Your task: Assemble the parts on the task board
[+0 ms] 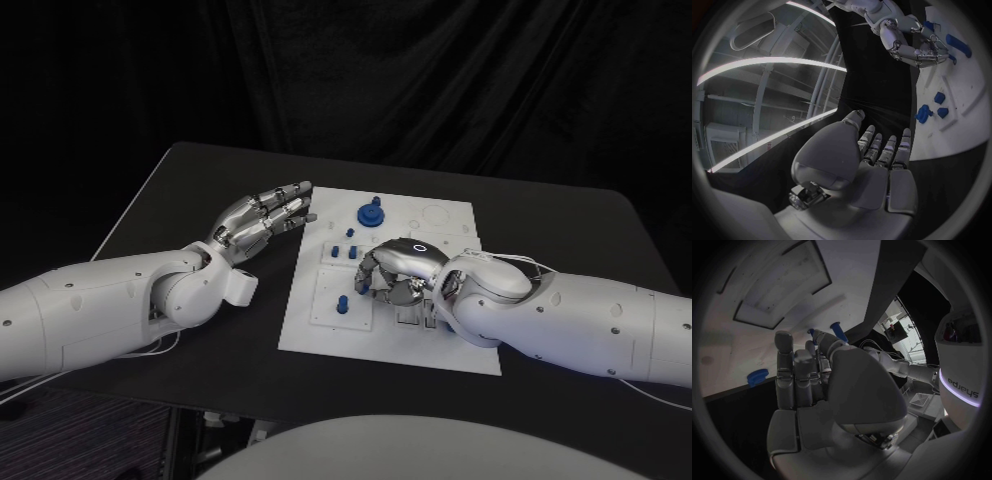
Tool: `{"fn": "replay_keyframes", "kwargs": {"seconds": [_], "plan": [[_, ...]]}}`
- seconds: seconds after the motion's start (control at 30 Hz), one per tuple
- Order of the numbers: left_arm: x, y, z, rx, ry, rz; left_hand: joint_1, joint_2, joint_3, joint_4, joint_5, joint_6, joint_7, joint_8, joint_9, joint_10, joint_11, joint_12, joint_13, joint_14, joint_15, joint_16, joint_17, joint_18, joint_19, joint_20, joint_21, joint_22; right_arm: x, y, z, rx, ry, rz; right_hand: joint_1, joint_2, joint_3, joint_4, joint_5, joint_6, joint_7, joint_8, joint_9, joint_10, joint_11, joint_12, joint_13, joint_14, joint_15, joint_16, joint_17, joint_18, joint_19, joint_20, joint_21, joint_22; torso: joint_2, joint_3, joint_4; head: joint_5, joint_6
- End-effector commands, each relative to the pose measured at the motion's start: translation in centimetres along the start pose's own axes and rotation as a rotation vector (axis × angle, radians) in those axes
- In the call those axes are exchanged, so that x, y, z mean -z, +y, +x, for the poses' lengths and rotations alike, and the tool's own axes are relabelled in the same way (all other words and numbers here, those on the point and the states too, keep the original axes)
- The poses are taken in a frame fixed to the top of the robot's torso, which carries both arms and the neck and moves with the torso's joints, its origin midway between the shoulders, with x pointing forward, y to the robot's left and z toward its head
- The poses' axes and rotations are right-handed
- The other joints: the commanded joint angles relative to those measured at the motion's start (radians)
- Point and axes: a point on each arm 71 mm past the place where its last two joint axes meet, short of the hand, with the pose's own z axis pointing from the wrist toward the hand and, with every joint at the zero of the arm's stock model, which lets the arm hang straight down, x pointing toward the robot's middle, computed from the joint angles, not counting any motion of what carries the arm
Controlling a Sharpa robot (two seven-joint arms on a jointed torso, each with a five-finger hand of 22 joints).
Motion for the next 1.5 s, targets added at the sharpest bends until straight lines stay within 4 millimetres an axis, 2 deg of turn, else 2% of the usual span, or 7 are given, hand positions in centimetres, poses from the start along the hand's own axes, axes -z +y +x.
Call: {"fn": "replay_keyframes", "kwargs": {"seconds": [0.03,0.83,0.93,1.0,1.17,1.37,1.5], "plan": [[0.06,0.05,0.16,0.016,0.010,0.013,-0.004,0.003,0.006,0.001,0.006,-0.005,0.002,0.000,-0.001,-0.008,-0.002,-0.002,-0.001,-0.002,0.008,0.003,0.001,-0.012,0.009,0.000,0.002,-0.001,-0.06,-0.19,0.22,0.007,0.016,0.019,-0.005,0.001,0.006,-0.003,-0.002,-0.010,0.001,0.000,0.000,0.005,0.000,-0.004,-0.001,0.004,0.000,-0.002,-0.003,0.002,0.004,-0.001,-0.010,0.045,-0.001,-0.0001,-0.0007,0.001,0.000],[0.44,0.75,0.22,0.026,0.009,-0.002,-0.006,0.006,0.012,0.002,0.008,-0.006,0.003,0.000,-0.002,-0.009,-0.002,-0.003,-0.001,-0.004,0.008,0.002,0.001,-0.013,0.009,-0.001,0.002,-0.003,-0.71,-0.03,0.53,0.026,0.049,0.020,-0.010,-0.002,0.009,-0.005,-0.006,-0.020,0.005,-0.005,0.003,-0.007,0.005,-0.015,-0.002,-0.005,0.004,-0.013,-0.015,0.004,-0.005,0.000,-0.031,0.040,-0.001,-0.0007,0.0002,-0.003,0.000],[0.44,0.79,0.22,0.026,0.009,-0.002,-0.008,0.007,0.014,0.002,0.010,-0.006,0.004,0.000,-0.002,-0.010,-0.002,-0.003,-0.001,-0.004,0.008,0.003,0.001,-0.014,0.009,-0.001,0.002,-0.003,-0.72,0.00,0.69,0.026,0.071,0.021,-0.024,-0.008,0.008,0.000,-0.018,-0.053,0.015,-0.026,-0.003,-0.043,0.018,-0.031,-0.005,-0.024,0.015,-0.031,-0.033,0.007,-0.025,0.008,-0.067,0.032,-0.001,-0.0008,0.0010,-0.005,0.000],[0.45,0.81,0.23,0.026,0.009,-0.003,-0.008,0.007,0.014,0.002,0.010,-0.006,0.004,0.000,-0.002,-0.010,-0.002,-0.003,-0.001,-0.004,0.008,0.003,0.001,-0.014,0.009,-0.001,0.002,-0.003,-0.72,0.00,0.78,0.026,0.084,0.020,-0.042,-0.018,0.006,0.010,-0.023,-0.108,0.028,-0.065,-0.022,-0.091,0.035,-0.053,-0.011,-0.036,0.029,-0.040,-0.044,0.007,-0.039,0.017,-0.092,0.025,-0.001,-0.0007,0.0005,-0.004,0.000],[0.47,0.85,0.20,0.026,0.008,-0.004,-0.008,0.007,0.014,0.002,0.010,-0.006,0.004,0.000,-0.002,-0.010,-0.002,-0.003,-0.001,-0.004,0.008,0.003,0.001,-0.014,0.009,-0.001,0.002,-0.003,-0.73,0.01,0.90,0.027,0.100,0.014,-0.065,-0.041,-0.024,0.024,-0.048,-0.231,0.008,-0.167,-0.079,-0.223,0.071,-0.097,-0.025,-0.095,0.062,-0.074,-0.086,0.010,-0.074,0.049,-0.141,0.014,-0.001,-0.0010,0.0001,-0.005,0.000],[0.49,0.88,0.18,0.025,0.006,-0.004,-0.009,0.008,0.016,0.002,0.012,-0.005,0.005,0.000,-0.002,-0.010,-0.002,-0.003,-0.001,-0.005,0.008,0.003,0.001,-0.014,0.009,-0.001,0.001,-0.004,-0.54,-0.11,0.75,0.026,0.085,0.008,-0.059,-0.032,-0.081,0.028,-0.077,-0.287,-0.016,-0.212,-0.115,-0.342,0.085,-0.069,-0.009,-0.145,0.077,-0.084,-0.111,0.014,-0.093,0.069,-0.166,0.010,-0.001,-0.0004,0.0000,-0.004,0.000],[0.55,0.86,0.18,0.024,0.003,-0.004,-0.009,0.008,0.017,0.002,0.012,-0.003,0.005,0.001,-0.001,-0.010,-0.002,-0.003,-0.001,-0.004,0.008,0.003,0.001,-0.014,0.009,-0.001,0.002,-0.003,0.08,-0.37,0.18,0.025,0.041,0.001,-0.045,-0.024,-0.093,0.025,-0.064,-0.282,-0.014,-0.212,-0.123,-0.359,0.084,-0.043,0.001,-0.150,0.075,-0.079,-0.111,0.016,-0.093,0.071,-0.171,0.012,-0.002,-0.0002,-0.0007,-0.004,0.000]]}}
